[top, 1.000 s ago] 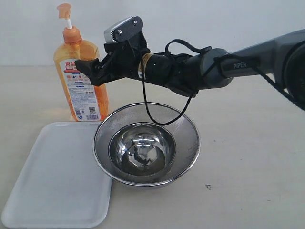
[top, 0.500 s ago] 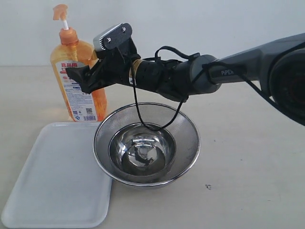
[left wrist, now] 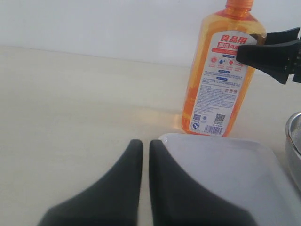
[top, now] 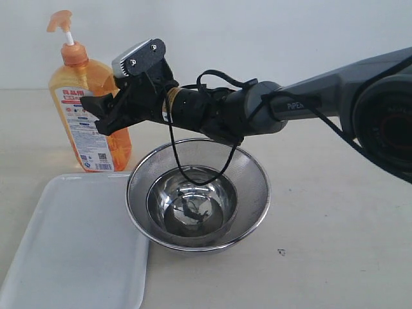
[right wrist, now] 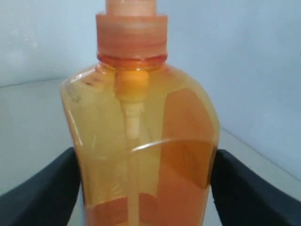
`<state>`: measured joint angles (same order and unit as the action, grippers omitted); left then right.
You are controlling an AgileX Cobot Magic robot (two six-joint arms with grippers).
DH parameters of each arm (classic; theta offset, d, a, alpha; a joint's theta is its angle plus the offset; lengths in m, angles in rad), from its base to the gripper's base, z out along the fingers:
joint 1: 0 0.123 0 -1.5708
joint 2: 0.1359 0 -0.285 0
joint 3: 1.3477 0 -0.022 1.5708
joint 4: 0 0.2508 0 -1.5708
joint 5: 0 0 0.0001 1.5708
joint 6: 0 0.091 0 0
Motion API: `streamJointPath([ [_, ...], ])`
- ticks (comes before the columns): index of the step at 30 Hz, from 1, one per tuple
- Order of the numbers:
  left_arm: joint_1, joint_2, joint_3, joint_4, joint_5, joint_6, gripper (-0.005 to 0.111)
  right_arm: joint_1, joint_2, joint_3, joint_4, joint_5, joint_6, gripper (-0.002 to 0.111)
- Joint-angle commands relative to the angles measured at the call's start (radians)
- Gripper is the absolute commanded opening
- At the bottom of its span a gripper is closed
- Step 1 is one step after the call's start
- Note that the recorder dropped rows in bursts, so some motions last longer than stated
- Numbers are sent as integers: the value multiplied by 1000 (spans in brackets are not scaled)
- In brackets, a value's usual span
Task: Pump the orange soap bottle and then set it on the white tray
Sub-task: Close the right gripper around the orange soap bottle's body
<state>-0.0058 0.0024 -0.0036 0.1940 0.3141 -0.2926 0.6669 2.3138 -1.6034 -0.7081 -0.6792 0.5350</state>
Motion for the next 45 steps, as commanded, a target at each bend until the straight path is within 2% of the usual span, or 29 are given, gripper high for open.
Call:
streamJointPath([
  [1, -5, -2, 4, 4, 1, -3, 5, 4, 1, -6, 17, 12, -14, 35],
  [6, -5, -2, 4, 4, 1, -3, 5, 4, 1, -6, 19, 12, -26, 34],
  [7, -5, -2, 4, 4, 1, -3, 5, 4, 1, -6, 14, 12, -34, 28],
  [10, -5, -2, 4, 4, 1, -3, 5, 4, 1, -6, 12, 12, -29, -1],
  [17, -5, -2, 4, 4, 1, -3, 5, 4, -6, -6, 16, 14, -39, 0],
  [26, -5, -2, 4, 4, 1, -3, 5, 4, -69, -2, 3, 111, -59, 0],
  [39, -5, -2, 4, 4, 1, -3, 5, 4, -89, -2, 75, 38, -51, 0],
  [45, -5, -2, 4, 4, 1, -3, 5, 4, -89, -2, 18, 68, -25, 0],
])
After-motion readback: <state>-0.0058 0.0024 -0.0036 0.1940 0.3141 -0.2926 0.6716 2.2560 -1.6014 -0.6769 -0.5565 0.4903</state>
